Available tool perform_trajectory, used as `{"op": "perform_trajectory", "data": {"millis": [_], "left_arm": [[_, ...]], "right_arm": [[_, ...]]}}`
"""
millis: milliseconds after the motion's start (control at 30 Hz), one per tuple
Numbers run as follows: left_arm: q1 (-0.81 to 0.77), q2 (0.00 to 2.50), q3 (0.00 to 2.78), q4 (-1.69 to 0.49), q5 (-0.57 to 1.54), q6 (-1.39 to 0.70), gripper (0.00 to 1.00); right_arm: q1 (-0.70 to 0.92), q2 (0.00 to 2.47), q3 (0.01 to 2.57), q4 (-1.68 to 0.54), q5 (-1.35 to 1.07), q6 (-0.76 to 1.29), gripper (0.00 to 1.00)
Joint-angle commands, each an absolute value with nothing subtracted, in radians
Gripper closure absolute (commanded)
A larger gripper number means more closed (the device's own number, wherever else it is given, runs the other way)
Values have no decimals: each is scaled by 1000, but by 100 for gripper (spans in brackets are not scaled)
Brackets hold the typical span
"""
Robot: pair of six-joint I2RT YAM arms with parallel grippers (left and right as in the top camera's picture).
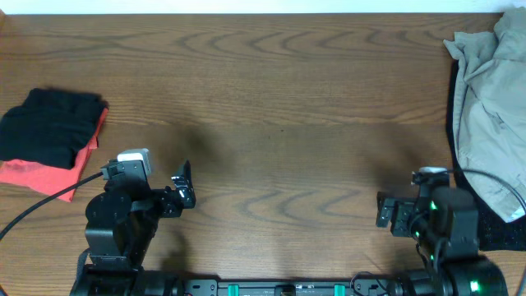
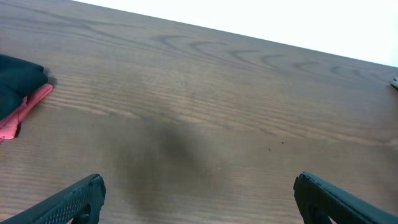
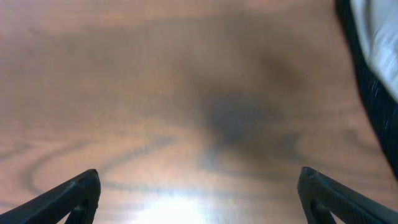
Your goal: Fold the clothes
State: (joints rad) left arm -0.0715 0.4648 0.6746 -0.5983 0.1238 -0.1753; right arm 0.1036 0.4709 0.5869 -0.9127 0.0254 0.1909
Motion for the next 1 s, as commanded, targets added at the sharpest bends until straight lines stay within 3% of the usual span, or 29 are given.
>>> {"op": "perform_trajectory", "data": {"millis": [0,300,500,967], "left_arm": [[-73,464,667,-598,115,-159,2],[-73,464,667,-598,115,-159,2],[-73,464,667,-598,115,-159,2],[-73,464,667,-598,115,-159,2]], "right_arm": [[83,347,525,-856,41,166,1],[24,25,195,-438,3,159,1],[20,5,1,-26,7,103,1],[27,7,6,-74,-7,43,1]]}}
